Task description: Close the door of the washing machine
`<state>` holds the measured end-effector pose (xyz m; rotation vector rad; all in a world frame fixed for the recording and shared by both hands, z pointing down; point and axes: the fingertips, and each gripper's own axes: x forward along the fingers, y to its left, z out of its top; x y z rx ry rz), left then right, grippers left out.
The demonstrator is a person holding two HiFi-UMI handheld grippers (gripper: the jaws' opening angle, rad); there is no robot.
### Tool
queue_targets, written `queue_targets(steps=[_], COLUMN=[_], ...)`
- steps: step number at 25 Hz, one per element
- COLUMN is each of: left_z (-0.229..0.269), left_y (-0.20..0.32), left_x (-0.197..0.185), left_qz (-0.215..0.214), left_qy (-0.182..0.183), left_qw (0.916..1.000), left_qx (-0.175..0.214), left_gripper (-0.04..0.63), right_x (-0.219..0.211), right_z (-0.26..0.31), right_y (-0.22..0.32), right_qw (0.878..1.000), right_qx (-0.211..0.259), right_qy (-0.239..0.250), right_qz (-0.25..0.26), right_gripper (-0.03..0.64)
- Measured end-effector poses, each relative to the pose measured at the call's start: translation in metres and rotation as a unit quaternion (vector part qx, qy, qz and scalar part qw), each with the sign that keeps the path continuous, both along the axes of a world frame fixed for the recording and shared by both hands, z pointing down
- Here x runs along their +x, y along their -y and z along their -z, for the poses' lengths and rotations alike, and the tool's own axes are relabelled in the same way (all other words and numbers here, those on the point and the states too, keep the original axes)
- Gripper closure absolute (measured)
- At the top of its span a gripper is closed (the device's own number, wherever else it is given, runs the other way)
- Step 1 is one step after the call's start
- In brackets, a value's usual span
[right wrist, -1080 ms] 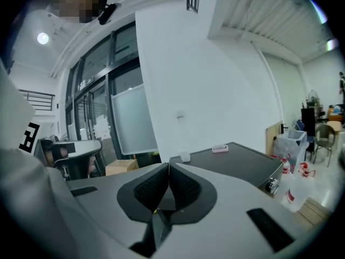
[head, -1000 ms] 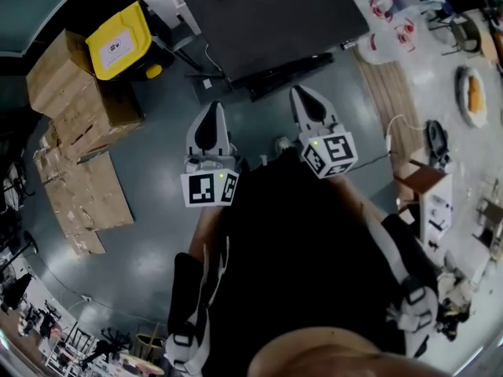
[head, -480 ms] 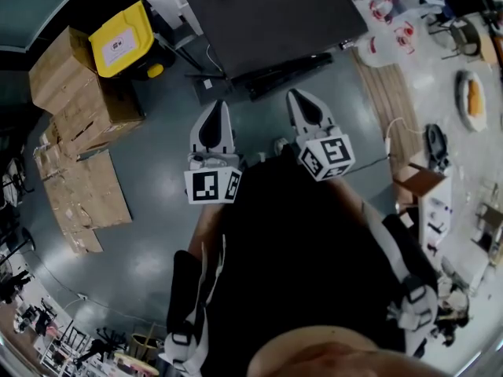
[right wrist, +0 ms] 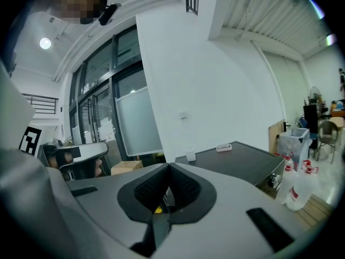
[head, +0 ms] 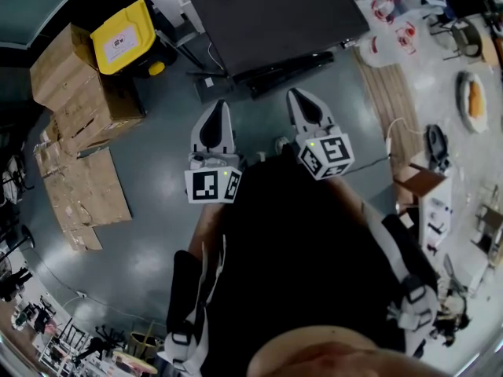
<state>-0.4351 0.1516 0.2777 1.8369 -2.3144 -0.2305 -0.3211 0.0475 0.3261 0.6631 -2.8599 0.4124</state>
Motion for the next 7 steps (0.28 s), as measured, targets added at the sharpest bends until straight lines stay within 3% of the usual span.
queue_targets(steps=[7], left_z=[-0.0018], left_y=[-0.0007], left_x=[-0.0017], left_qz=[0.0], left_qy=[-0.004], left_qw=[1.0], left_qx=[0.002], left_gripper=[0.594], right_x=[-0.0005], right_z=[-0.0007], right_y=[-0.0002], right_qw=[1.0], right_qx=[-0.002], right_qy=[-0.004], right_qz=[-0.002], right_gripper=[0.611])
